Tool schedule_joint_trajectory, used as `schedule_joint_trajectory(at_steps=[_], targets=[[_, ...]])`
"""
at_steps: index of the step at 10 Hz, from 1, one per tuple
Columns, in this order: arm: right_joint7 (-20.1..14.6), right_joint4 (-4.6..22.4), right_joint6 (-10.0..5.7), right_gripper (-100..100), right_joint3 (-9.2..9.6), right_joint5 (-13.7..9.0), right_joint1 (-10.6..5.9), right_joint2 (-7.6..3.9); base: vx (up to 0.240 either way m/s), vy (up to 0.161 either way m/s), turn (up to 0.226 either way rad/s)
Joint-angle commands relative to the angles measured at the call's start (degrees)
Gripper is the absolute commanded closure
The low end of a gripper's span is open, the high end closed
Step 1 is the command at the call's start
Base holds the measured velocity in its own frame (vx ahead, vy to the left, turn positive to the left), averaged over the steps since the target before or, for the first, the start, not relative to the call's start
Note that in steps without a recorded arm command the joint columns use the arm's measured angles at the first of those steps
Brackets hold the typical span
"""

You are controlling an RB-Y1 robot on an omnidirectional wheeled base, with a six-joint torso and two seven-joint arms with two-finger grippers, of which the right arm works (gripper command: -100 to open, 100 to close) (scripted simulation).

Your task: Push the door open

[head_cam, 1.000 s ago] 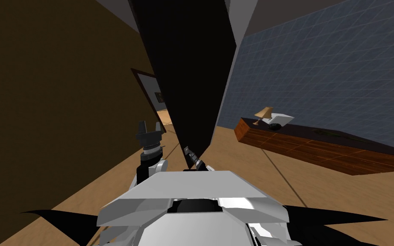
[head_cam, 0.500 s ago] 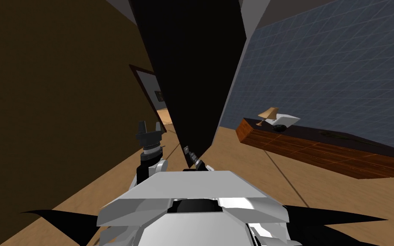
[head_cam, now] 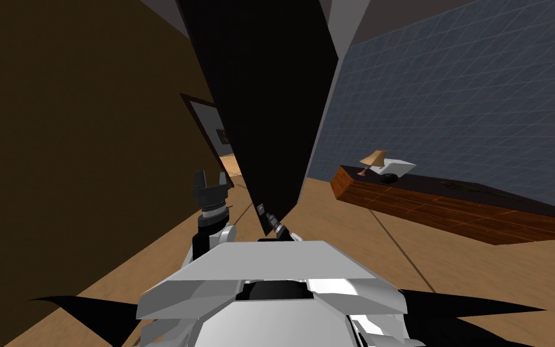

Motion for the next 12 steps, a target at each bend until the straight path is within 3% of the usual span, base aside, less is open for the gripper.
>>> schedule_joint_trajectory(at_steps=[1, 2, 4, 7, 10, 11, 12], targets=[[0.33, -0.33, -0.15, -100, -0.95, -0.34, 0.51, -0.53, -0.229, -0.04, -0.158], [0.55, -0.38, -0.23, -100, -1.61, -0.57, 0.73, -0.11, -0.27, -0.032, -0.091], [0.54, -0.06, -0.03, -100, -1.65, -0.44, 0.38, -0.63, -0.034, 0.034, 0.013], [0.62, 0.28, 0.25, -100, -2.19, -0.42, 0.01, -0.49, 0.141, 0.135, 0.022], [0.73, 0.73, 0.62, -100, -2.93, -0.41, -0.5, 1.12, 0.196, 0.131, 0.03], [0.78, 0.88, 0.37, -100, -2.76, -0.39, -0.36, 0.84, 0.07, 0.053, -0.009], [0.78, 0.88, 0.37, 100, -2.76, -0.39, -0.36, 0.84, -0.014, -0.009, 0.004]])
